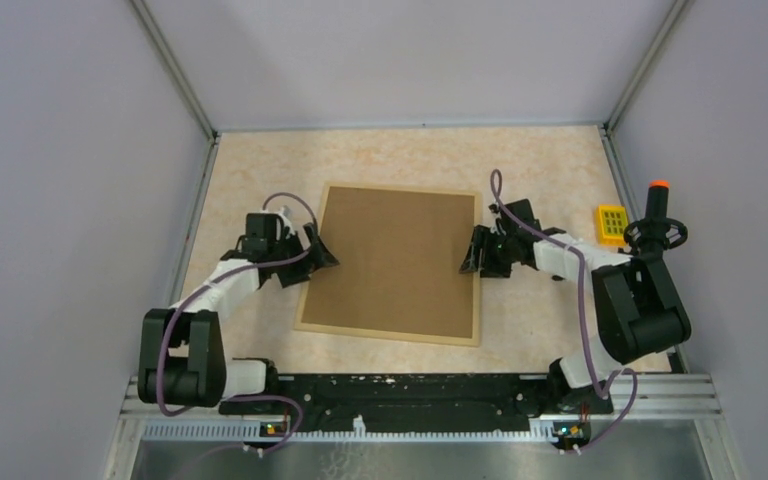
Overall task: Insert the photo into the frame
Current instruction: Adjust the photo frame at the center of the board.
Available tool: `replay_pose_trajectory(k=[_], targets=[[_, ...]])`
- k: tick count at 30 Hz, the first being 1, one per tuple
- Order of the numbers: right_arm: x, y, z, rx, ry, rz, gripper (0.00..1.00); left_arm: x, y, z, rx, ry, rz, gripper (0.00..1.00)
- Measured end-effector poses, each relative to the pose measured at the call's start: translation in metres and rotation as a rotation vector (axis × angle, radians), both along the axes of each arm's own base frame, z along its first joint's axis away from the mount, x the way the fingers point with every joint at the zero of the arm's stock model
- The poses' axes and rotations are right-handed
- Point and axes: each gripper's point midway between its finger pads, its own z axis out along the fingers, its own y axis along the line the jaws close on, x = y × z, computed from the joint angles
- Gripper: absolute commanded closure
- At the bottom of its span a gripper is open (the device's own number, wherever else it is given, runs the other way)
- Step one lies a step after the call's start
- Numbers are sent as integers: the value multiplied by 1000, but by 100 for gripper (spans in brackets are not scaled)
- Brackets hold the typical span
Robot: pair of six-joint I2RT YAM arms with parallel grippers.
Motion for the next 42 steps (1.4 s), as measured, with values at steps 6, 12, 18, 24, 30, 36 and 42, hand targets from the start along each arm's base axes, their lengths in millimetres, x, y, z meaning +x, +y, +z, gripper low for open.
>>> replay_pose_trajectory(k=[6,12,18,24,30,36,42], targets=[[26,-43,-1,-141,-54,-107,43,-11,-56,1,51,-64,-164,1],[27,-62,-3,-203,-56,-107,43,-29,-75,20,81,-13,-250,3],[27,-62,-3,-204,-61,-91,43,-24,-74,52,81,-79,-249,9],[27,-61,-3,-203,-61,-84,43,-44,-73,34,101,11,-237,9],[27,-61,-3,-202,-61,-82,43,-67,-71,18,136,94,-219,9],[27,-61,-4,-200,-60,-81,43,-84,-72,3,140,154,-216,7],[27,-56,-3,-177,-57,-68,44,-89,-75,-6,146,200,-224,7]])
